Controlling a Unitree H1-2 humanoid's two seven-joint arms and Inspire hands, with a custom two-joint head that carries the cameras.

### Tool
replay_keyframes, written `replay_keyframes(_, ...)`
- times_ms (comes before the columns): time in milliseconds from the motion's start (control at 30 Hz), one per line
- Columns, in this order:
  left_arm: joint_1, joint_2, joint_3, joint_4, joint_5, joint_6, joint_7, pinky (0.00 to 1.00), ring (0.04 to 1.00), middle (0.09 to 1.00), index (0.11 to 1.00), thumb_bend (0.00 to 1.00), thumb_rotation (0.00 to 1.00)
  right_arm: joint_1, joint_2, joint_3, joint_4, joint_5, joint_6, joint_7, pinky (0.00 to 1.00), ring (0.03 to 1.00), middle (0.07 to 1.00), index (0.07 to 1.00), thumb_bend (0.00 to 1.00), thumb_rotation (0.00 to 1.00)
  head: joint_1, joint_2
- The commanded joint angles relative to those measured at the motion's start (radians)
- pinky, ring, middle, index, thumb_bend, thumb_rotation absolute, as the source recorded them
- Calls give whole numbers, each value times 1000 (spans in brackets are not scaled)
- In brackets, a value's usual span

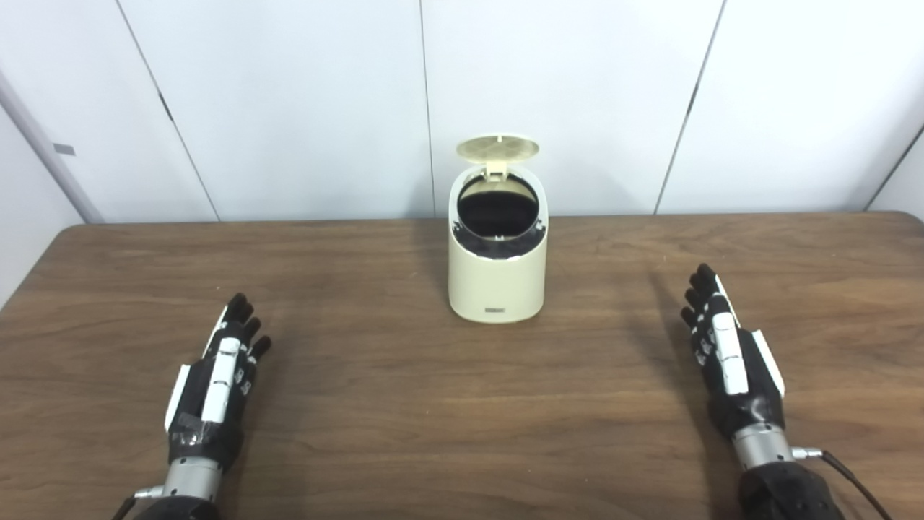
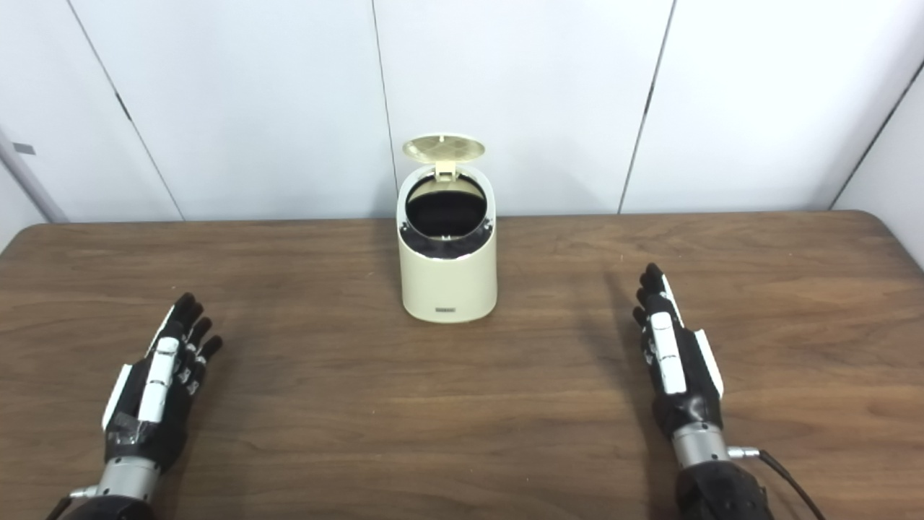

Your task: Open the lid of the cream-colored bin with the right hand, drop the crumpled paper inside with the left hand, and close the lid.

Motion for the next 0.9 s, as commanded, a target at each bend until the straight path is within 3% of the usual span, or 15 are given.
replay_keyframes(0, -11, 18, 1, -2, -15, -42, -16, 1000, 1000, 1000, 1000, 524, 793, 49, 18, -2, 18, 10, -18, -4, 1000, 1000, 1000, 995, 459, 950, -2, 2)
replay_keyframes(200, -8, 17, 1, -12, -2, -38, -13, 1000, 1000, 1000, 1000, 480, 842, 52, 18, 1, 7, -5, -21, -10, 1000, 1000, 1000, 990, 469, 964, -6, 3)
replay_keyframes(500, -4, 17, -5, -7, 10, -49, -15, 1000, 1000, 1000, 1000, 492, 825, 28, 7, 12, -44, -49, -12, -23, 1000, 998, 993, 980, 516, 953, -12, -3)
replay_keyframes(633, -5, 18, -11, 4, 19, -61, -15, 1000, 1000, 1000, 1000, 497, 823, -12, -5, 33, -71, -113, -6, -33, 1000, 987, 975, 972, 540, 971, -16, -15)
replay_keyframes(767, -4, 11, -11, 8, 26, -62, -4, 1000, 1000, 1000, 1000, 508, 820, -52, -12, 58, -105, -187, 25, -48, 1000, 965, 954, 958, 644, 991, -19, -29)
replay_keyframes(867, -2, 8, -13, 10, 31, -68, -1, 1000, 1000, 1000, 1000, 504, 822, -84, -25, 81, -128, -259, 54, -53, 953, 956, 946, 936, 623, 1000, -23, -45)
